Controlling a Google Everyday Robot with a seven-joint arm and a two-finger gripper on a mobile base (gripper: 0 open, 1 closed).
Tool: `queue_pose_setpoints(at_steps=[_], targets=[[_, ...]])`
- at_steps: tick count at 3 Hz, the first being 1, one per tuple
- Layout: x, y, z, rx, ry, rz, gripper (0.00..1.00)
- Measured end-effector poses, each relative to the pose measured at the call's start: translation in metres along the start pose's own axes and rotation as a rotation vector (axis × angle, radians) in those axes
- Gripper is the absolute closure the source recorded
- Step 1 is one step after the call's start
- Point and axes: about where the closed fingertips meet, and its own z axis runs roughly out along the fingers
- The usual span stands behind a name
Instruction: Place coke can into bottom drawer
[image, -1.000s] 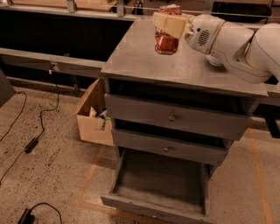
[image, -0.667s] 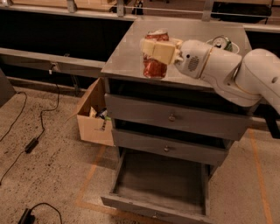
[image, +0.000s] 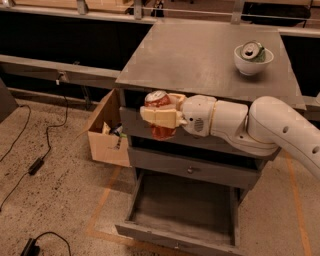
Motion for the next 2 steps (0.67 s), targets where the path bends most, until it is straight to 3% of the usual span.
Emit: queue_pose_setpoints(at_steps=[1, 2], targets=[[0.008, 0.001, 0.001, 0.007, 0.002, 0.008, 1.0], [0.056, -0.002, -0.006, 0.043, -0.01, 0.019, 1.0]])
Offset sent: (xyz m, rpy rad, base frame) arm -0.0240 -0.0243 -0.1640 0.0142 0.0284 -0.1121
